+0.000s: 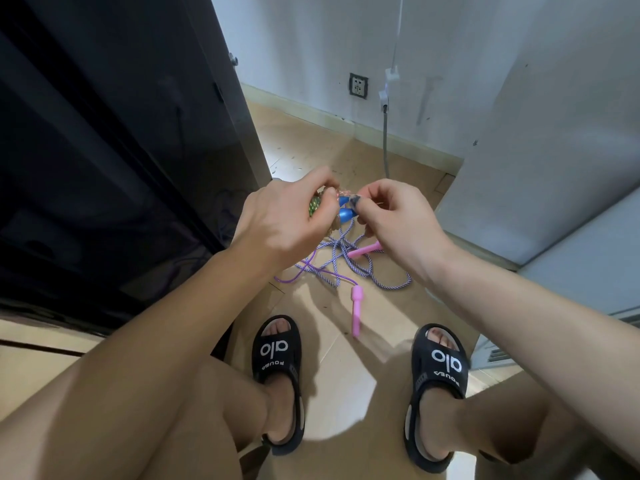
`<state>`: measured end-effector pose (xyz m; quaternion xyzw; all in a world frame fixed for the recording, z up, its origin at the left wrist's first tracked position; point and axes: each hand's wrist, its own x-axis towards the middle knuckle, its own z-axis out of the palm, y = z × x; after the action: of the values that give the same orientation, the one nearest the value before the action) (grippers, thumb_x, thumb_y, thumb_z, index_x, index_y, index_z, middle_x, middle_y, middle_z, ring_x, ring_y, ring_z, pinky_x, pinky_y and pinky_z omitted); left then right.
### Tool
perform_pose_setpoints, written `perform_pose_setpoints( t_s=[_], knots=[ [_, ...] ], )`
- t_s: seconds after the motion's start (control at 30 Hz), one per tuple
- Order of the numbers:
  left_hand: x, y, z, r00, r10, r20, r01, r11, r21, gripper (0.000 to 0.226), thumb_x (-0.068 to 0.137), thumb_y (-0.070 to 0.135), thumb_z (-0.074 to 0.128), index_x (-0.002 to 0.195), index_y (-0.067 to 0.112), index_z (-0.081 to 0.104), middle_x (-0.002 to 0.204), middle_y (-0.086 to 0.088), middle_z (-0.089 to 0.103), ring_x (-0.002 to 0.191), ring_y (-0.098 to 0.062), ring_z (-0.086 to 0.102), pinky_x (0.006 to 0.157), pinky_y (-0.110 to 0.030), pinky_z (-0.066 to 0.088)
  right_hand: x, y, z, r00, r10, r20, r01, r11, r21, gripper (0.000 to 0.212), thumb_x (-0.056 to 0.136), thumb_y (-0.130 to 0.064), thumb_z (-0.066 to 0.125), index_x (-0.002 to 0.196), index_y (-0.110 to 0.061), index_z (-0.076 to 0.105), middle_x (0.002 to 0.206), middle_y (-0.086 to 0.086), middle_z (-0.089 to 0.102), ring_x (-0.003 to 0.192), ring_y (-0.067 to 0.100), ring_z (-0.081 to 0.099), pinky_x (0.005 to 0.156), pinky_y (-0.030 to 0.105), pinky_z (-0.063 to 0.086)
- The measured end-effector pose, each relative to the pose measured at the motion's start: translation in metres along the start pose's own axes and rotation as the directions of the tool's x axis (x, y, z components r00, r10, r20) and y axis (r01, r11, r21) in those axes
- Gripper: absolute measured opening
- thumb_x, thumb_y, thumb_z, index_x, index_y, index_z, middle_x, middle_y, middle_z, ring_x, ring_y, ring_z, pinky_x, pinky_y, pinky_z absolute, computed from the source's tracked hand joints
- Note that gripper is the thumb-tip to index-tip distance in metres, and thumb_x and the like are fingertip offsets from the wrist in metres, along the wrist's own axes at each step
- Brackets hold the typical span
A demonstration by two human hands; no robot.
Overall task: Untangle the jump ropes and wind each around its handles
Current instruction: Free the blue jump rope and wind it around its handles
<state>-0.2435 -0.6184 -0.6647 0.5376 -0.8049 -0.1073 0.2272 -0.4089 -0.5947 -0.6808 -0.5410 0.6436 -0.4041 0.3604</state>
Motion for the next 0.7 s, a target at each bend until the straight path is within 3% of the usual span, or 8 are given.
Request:
perform_pose_setpoints(
  t_s=[0.13,0.3,0.43,0.7],
  knots=[
    [0.0008,-0.0005,0.0001,1.0,0.006,-0.011,-0.006,1.0,-0.008,0.017,0.098,0.041,0.038,0.104,0.035,0.053,0.066,0.002,0.064,0.065,-0.022,0.061,0.063,-0.038,0.052,0.002,-0.002,-0.0007,0.996,0.081,0.023,-0.083,0.986,0.146,0.014,0.092,-0.013,0.06,0.085,-0.003,0.068,0.064,-0.002,0.058,0.061,0.013,0.05,0.062,0.03,0.042],
    [0.0009,-0.0006,0.002,1.0,-0.002,0.0,0.002,0.999,-0.037,0.015,0.099,0.04,0.039,0.105,0.034,0.052,0.067,0.002,0.065,0.067,-0.023,0.062,0.064,-0.039,0.053,0.0045,-0.0004,-0.0043,0.973,0.21,0.095,-0.23,0.902,0.365,0.01,0.083,-0.012,0.07,0.073,-0.014,0.07,0.061,0.0,0.051,0.057,0.015,0.042,0.06,0.032,0.031],
    [0.0017,0.0021,0.0021,1.0,-0.009,-0.01,0.008,0.998,-0.058,0.015,0.099,0.039,0.04,0.104,0.035,0.053,0.066,0.0,0.063,0.066,-0.023,0.061,0.061,-0.037,0.049,0.0039,-0.0013,-0.0033,0.965,0.229,0.128,-0.262,0.812,0.522,0.007,0.086,-0.004,0.068,0.08,-0.004,0.068,0.067,0.008,0.051,0.054,0.013,0.042,0.057,0.026,0.032],
    [0.0026,0.0049,0.0014,1.0,-0.011,0.003,0.011,1.0,-0.024,0.016,0.099,0.039,0.039,0.105,0.035,0.053,0.07,-0.001,0.064,0.066,-0.026,0.059,0.061,-0.036,0.047,0.005,0.0,-0.0051,0.936,0.313,0.159,-0.343,0.716,0.608,0.003,0.078,-0.005,0.072,0.078,-0.004,0.075,0.082,0.014,0.056,0.06,0.013,0.045,0.061,0.029,0.031]
  ],
)
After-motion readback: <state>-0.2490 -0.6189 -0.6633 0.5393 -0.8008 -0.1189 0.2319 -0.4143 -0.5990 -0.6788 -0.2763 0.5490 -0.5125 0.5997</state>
